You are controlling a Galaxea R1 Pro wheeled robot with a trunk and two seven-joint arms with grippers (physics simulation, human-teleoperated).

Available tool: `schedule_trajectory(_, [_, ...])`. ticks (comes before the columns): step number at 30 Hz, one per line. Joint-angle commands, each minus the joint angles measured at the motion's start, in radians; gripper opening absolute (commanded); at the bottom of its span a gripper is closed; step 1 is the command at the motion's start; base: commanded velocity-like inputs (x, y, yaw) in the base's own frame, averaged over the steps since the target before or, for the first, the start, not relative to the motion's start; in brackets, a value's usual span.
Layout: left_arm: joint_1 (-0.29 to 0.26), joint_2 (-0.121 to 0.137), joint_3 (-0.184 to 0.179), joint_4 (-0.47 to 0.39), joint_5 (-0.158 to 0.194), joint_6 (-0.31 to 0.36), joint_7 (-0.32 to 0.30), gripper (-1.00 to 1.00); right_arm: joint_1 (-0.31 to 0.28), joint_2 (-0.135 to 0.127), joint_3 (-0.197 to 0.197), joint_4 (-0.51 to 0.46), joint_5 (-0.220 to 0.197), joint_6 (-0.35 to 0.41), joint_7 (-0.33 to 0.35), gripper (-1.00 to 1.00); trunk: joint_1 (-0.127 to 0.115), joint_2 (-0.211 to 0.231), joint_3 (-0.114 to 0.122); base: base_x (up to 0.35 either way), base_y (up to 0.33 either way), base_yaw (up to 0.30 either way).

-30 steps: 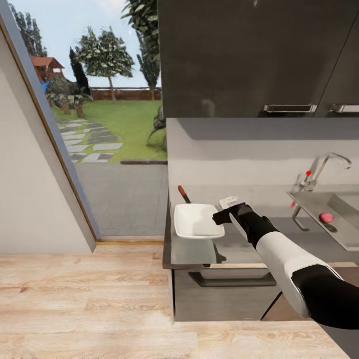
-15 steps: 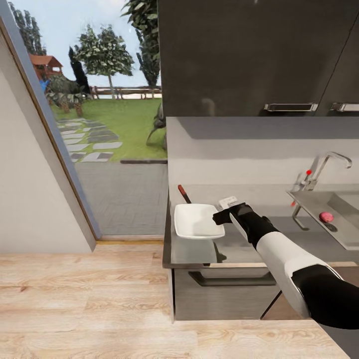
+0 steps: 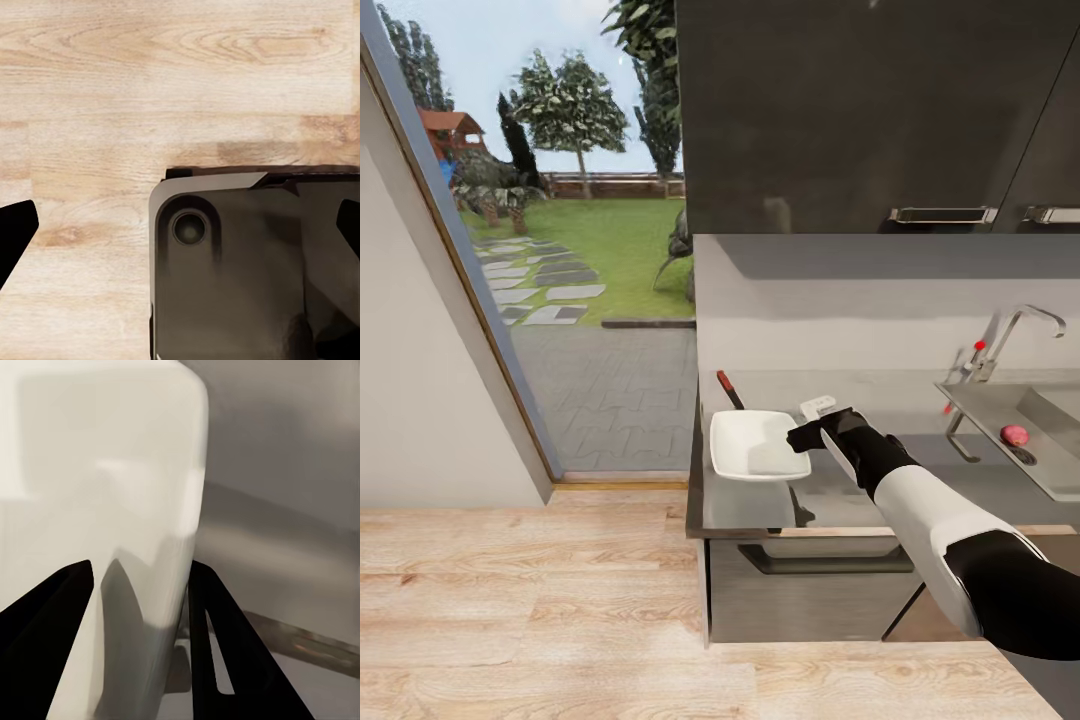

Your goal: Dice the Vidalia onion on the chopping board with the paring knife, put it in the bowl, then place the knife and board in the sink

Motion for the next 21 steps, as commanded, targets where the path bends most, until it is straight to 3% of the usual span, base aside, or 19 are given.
schedule_trajectory(1, [0.0, 0.0, 0.0, 0.0, 0.0, -0.002, -0.001, 1.0, -0.001, -0.001, 0.005, -0.001, 0.0, 0.005, 0.003, -1.0, 0.001, -0.002, -0.002, 0.0, 0.0, 0.0])
schedule_trajectory(21, [0.0, 0.0, 0.0, 0.0, 0.0, -0.003, -0.001, 1.0, -0.001, -0.002, 0.005, 0.001, 0.0, 0.004, 0.005, -1.0, 0.001, -0.002, -0.002, 0.0, 0.0, 0.0])
